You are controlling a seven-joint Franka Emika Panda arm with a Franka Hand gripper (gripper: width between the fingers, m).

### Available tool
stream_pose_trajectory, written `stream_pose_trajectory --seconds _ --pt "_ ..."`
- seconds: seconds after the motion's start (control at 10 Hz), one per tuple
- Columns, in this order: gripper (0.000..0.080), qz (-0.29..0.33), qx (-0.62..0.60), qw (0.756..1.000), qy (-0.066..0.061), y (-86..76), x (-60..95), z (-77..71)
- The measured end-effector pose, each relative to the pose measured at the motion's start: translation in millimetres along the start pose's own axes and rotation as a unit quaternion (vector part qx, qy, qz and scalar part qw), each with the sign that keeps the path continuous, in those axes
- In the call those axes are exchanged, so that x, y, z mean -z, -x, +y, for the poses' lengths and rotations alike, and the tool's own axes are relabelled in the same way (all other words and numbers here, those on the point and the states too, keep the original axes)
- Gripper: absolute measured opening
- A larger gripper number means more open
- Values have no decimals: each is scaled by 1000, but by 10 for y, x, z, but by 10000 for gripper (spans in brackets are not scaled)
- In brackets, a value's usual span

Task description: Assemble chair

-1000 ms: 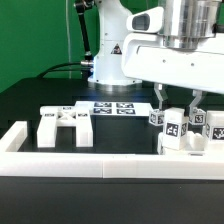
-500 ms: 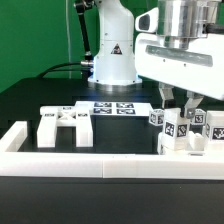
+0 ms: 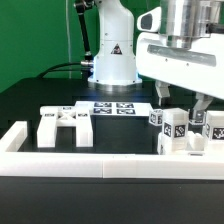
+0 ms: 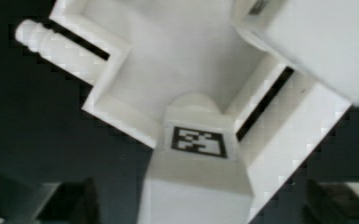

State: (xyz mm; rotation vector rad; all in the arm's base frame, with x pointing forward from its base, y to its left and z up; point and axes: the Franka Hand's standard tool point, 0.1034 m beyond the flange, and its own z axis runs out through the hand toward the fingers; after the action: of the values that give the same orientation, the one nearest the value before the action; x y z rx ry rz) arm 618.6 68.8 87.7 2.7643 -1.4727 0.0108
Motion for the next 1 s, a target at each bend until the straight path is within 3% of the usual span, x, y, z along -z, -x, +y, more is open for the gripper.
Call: stream_pose_trajectory --seconds 0.1,0.5,1.0 --pt "625 4 83 997 -5 -22 10 -16" --pt "648 5 215 977 -4 -37 10 -8" --pt "649 11 460 888 8 -49 -2 14"
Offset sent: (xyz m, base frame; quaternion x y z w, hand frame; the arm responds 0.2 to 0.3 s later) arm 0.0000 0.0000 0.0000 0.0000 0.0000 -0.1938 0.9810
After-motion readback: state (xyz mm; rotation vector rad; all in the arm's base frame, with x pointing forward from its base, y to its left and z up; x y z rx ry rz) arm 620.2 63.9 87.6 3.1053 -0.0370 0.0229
